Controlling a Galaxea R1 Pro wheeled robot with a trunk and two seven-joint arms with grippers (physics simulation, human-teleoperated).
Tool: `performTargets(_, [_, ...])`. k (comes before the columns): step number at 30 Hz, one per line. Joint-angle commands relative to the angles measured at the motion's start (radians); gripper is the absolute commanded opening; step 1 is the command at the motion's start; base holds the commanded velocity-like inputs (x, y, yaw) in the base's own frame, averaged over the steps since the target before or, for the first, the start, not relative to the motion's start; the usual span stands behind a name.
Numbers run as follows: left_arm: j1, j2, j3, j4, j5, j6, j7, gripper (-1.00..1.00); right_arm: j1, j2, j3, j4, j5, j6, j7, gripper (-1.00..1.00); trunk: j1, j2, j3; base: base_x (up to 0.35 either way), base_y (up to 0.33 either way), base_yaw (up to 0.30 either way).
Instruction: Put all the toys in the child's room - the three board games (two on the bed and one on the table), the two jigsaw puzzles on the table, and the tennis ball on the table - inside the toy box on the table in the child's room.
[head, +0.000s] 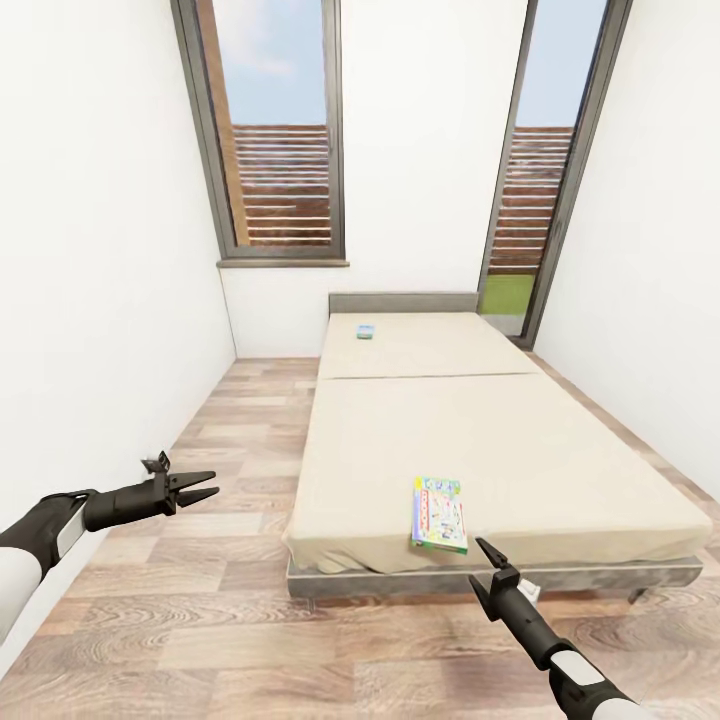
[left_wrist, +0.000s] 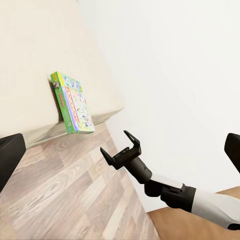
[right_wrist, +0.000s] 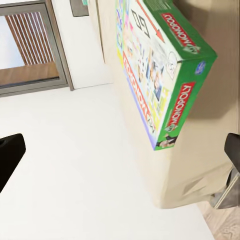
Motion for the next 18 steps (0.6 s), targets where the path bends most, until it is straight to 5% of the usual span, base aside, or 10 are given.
performTargets(1, [-0.001,0.000,0.003,0.000,-0.004,0.010,-0.004,1.00,-0.001,0.000,0.000,0.000,-0.007,0.008,0.001,1.00,0.004,-0.008,-0.004,0.000,0.000,0.000])
performTargets(18, [-0.001,-0.001,0.003,0.000,-0.004,0.009,-0.004,1.00,-0.001,0.000,0.000,0.000,-0.007,0.008,0.001,1.00,0.069,-0.127,-0.057,0.000,0.000,0.000])
